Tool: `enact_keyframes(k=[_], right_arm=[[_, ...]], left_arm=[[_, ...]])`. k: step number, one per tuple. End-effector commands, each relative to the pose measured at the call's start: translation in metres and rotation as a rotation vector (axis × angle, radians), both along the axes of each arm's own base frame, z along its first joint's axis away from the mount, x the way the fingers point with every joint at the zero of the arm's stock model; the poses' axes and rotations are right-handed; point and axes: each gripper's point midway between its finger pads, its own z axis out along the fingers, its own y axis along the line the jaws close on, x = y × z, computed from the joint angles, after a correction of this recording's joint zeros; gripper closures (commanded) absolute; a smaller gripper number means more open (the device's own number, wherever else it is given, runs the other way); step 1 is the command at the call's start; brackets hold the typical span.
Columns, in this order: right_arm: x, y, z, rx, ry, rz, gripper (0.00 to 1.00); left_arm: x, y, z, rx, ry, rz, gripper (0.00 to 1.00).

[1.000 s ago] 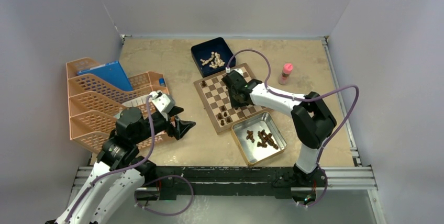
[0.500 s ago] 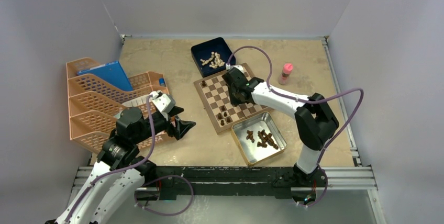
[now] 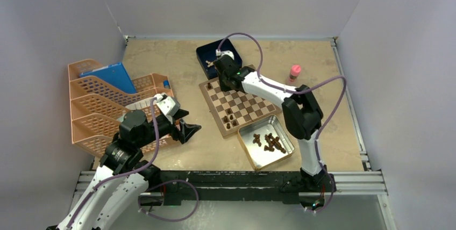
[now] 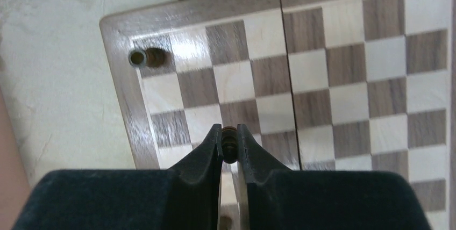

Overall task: Set up the chess pieces on the board
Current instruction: Pick up the chess piece from the chessboard, then place the chess piece on the chessboard.

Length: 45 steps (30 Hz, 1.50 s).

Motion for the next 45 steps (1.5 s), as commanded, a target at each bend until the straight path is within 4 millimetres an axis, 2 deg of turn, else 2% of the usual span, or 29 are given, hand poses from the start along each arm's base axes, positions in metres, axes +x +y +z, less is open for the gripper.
enact_keyframes(k=[1, 7, 24, 32, 40, 45], right_arm=[[0.025, 0.022, 0.019, 0.029, -0.068, 0.028, 0.87], [0.038, 0.035, 0.006, 0.017, -0.064, 0.034, 0.87], [0.058, 0.054, -0.001, 0.041, -0.087, 0.05, 0.86], [0.058, 0.063, -0.006, 0.055, -0.071, 0.077, 0.85], [0.057, 0.06, -0.019, 0.029, -0.051, 0.074, 0.79], [0.059, 0.061, -0.014, 0.025, -0.053, 0.071, 0.77]], left_arm=[[0.0, -0.005, 0.006, -0.009, -0.041, -0.034, 0.28], [-0.002, -0.005, 0.006, -0.013, -0.044, -0.037, 0.28], [0.0, -0.003, 0.006, -0.013, -0.046, -0.026, 0.28], [-0.001, -0.002, 0.008, -0.016, -0.054, -0.023, 0.28], [-0.002, -0.003, 0.007, -0.017, -0.052, -0.025, 0.28], [-0.002, -0.003, 0.008, -0.019, -0.051, -0.024, 0.28]])
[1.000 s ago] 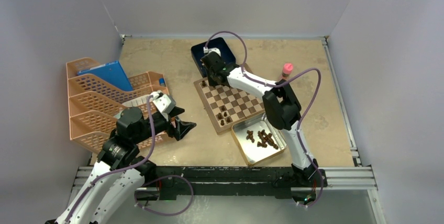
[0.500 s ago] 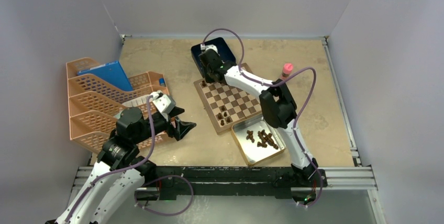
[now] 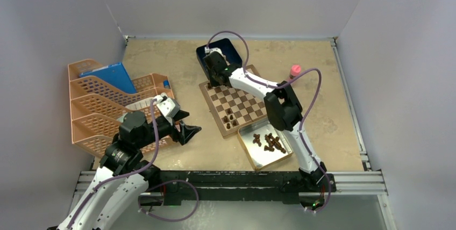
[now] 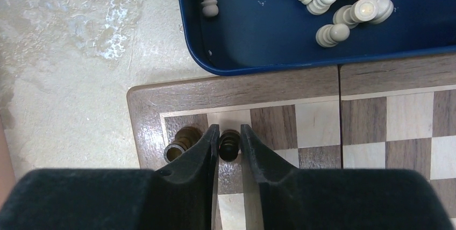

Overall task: Set up the chess pieces on the board
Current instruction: Place the chess piece on the chessboard, then pick up the chess piece from the storage box.

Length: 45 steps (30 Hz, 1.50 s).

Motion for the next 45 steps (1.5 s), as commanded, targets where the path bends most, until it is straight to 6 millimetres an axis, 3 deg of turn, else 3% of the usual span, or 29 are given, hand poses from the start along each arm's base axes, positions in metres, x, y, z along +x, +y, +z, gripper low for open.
enact_keyframes(k=[1, 14, 26, 31, 34, 39, 45], right_arm=[[0.006, 0.009, 0.021, 0.018, -0.031, 0.017, 0.76], [0.008, 0.011, 0.03, 0.022, -0.043, 0.035, 0.72], [0.015, 0.007, 0.099, 0.077, -0.156, 0.006, 0.68], [0.005, -0.014, 0.135, 0.127, -0.207, -0.076, 0.68], [-0.011, -0.032, 0.15, 0.159, -0.229, -0.11, 0.67], [-0.049, -0.07, 0.154, 0.183, -0.205, -0.179, 0.68], [-0.11, -0.126, 0.122, 0.161, -0.13, -0.252, 0.69]], left_arm=[[0.002, -0.001, 0.009, -0.013, -0.049, -0.007, 0.28], [0.003, -0.002, 0.009, -0.012, -0.048, -0.006, 0.28], [0.007, 0.002, 0.008, -0.012, -0.036, 0.029, 0.28], [0.016, 0.008, 0.01, -0.018, -0.01, 0.1, 0.24], [0.02, 0.01, 0.016, -0.038, -0.015, 0.136, 0.23], [0.024, 0.011, 0.018, -0.072, 0.015, 0.17, 0.18], [0.028, 0.012, 0.022, -0.072, 0.067, 0.202, 0.1]])
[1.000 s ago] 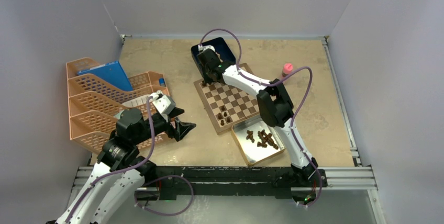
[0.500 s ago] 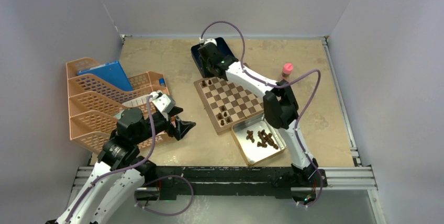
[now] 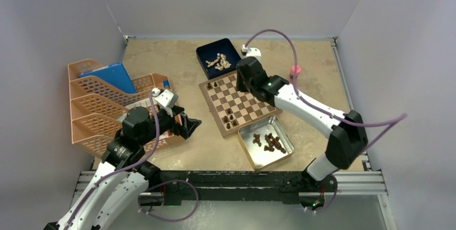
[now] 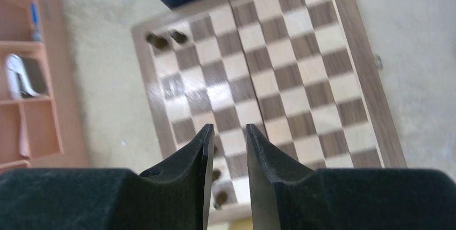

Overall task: Set up the chess pieces on the board
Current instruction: Pick up the chess piece from the storage box.

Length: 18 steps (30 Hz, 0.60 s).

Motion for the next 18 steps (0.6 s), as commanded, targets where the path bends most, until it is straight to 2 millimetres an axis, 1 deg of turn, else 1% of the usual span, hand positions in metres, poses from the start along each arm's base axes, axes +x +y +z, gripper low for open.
enact_keyframes(k=[1, 4, 8, 9, 11, 13, 15, 18], right_arm=[[-0.033, -0.038, -0.025, -0.018, 0.058, -0.094, 0.69], [-0.062, -0.071, -0.052, -0.12, 0.154, -0.142, 0.69], [-0.091, -0.094, -0.08, -0.195, 0.241, -0.134, 0.69], [-0.099, -0.094, -0.085, -0.188, 0.276, -0.12, 0.69], [-0.105, -0.099, -0.089, -0.199, 0.285, -0.118, 0.69], [-0.117, -0.104, -0.096, -0.196, 0.336, -0.137, 0.69], [-0.123, -0.11, -0.1, -0.186, 0.358, -0.181, 0.67], [-0.135, -0.107, -0.108, -0.131, 0.414, -0.199, 0.69]], left_arm=[[0.006, 0.0, 0.026, -0.043, -0.026, 0.033, 0.1], [0.006, 0.002, 0.02, -0.031, -0.021, 0.036, 0.1], [0.002, 0.004, 0.021, -0.029, -0.039, 0.037, 0.1], [0.002, 0.005, 0.021, -0.031, -0.043, 0.039, 0.1], [0.0, 0.007, 0.022, -0.034, -0.052, 0.04, 0.11], [-0.001, 0.009, 0.023, -0.034, -0.059, 0.048, 0.12], [-0.001, 0.011, 0.023, -0.033, -0.064, 0.061, 0.12], [-0.002, 0.013, 0.024, -0.038, -0.073, 0.065, 0.12]])
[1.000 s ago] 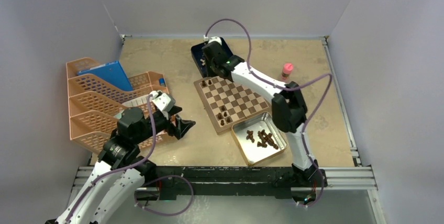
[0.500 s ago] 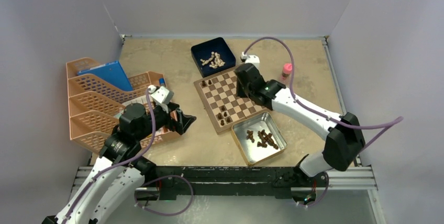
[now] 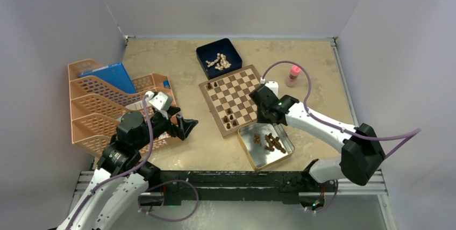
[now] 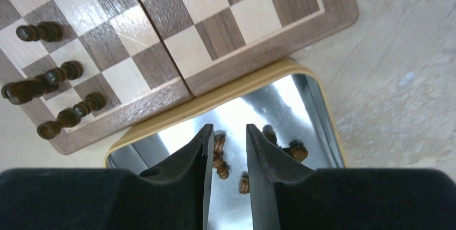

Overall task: Set up the chess pieces on the board
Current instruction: Pick up the chess piece from the storage box.

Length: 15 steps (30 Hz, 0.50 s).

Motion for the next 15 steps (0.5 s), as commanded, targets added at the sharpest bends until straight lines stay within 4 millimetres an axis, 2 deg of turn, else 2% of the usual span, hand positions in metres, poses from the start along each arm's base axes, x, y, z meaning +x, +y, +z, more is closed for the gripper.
enact_keyframes(k=[1, 7, 15], right_arm=[[-0.023, -0.003, -0.007, 0.07, 0.069, -0.083, 0.7], [-0.035, -0.025, -0.026, 0.002, 0.097, -0.167, 0.7], [-0.037, -0.03, -0.05, -0.056, 0.148, -0.211, 0.67]], left_arm=[[0.001, 0.004, 0.014, -0.023, -0.042, 0.024, 0.13], [0.0, 0.003, 0.014, -0.026, -0.045, 0.018, 0.13], [-0.001, 0.001, 0.013, -0.023, -0.041, 0.005, 0.14]])
